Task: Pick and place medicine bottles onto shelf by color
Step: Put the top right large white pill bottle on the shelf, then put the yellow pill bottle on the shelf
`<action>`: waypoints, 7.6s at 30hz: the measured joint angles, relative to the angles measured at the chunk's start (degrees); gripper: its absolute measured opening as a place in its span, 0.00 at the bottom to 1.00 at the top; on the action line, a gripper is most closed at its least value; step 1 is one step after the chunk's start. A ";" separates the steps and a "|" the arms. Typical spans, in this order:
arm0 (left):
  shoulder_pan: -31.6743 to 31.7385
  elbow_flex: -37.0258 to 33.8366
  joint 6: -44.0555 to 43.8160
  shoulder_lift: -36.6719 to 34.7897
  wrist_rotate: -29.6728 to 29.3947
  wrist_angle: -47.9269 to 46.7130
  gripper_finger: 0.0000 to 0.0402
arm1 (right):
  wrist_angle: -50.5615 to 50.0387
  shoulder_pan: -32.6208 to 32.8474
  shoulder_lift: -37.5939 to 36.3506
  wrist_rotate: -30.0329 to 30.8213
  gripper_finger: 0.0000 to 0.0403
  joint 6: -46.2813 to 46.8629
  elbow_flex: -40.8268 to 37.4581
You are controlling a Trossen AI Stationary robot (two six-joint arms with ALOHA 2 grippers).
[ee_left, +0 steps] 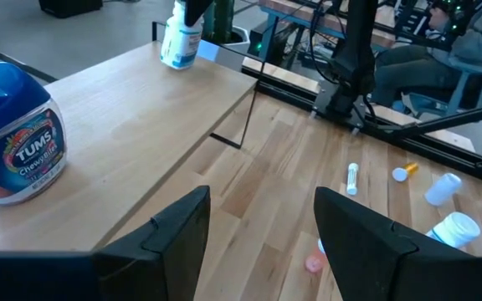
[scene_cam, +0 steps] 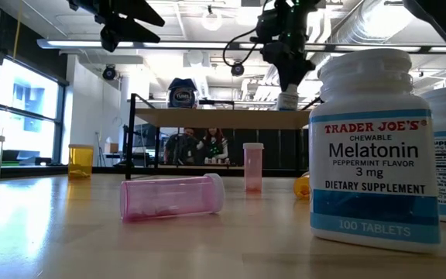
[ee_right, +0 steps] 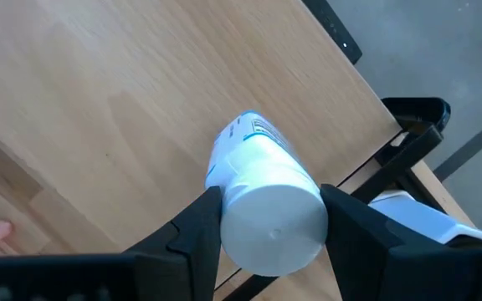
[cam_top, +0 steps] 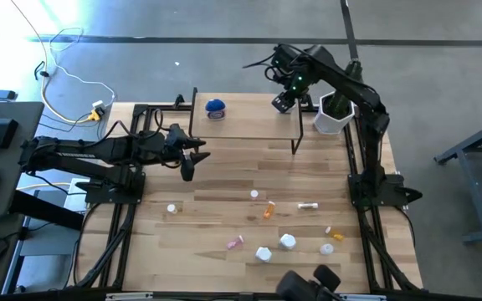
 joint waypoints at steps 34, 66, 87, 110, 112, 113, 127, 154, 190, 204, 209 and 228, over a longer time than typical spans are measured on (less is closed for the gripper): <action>-0.01 0.00 -12.54 0.00 4.52 -11.76 0.61 | 3.50 0.00 -0.68 1.53 0.64 -1.49 -0.04; -17.55 0.00 -39.91 0.47 11.03 -41.60 0.55 | 6.46 0.03 -13.28 1.26 0.64 9.44 -0.04; -29.77 0.00 -51.16 12.74 5.72 -43.26 0.55 | 6.07 5.35 -14.03 1.05 0.64 14.03 -0.04; -35.99 0.00 -59.87 25.44 4.69 -42.83 0.55 | 6.03 5.42 -13.98 1.07 0.64 15.49 -0.04; -36.50 0.00 -60.20 26.36 3.96 -42.77 0.55 | 6.00 5.42 -13.98 1.07 0.64 15.49 -0.04; -36.66 0.00 -60.57 26.85 3.61 -42.70 0.55 | 6.03 5.42 -13.98 1.07 0.64 15.47 -0.04; -37.00 0.00 -60.96 28.35 1.06 -40.86 0.48 | 5.70 5.42 -13.98 1.07 0.64 15.47 -0.04; -34.68 1.54 -57.32 26.42 5.51 -41.39 0.26 | 5.35 5.42 -13.98 1.10 0.64 16.96 -0.04; 4.15 36.01 -3.96 25.14 2.57 -46.18 0.27 | 6.29 5.42 -13.96 1.16 0.64 16.24 -0.04; 18.55 43.53 6.21 25.16 6.52 -47.04 0.27 | 6.92 5.25 -13.96 4.55 0.64 13.46 -0.04; 23.58 43.76 6.16 25.47 9.43 -48.20 0.27 | 6.92 5.25 -13.96 4.57 0.64 12.17 -0.04; 25.77 43.78 5.44 36.18 11.72 -53.31 0.27 | 6.94 5.25 -13.96 4.68 0.64 10.31 -0.04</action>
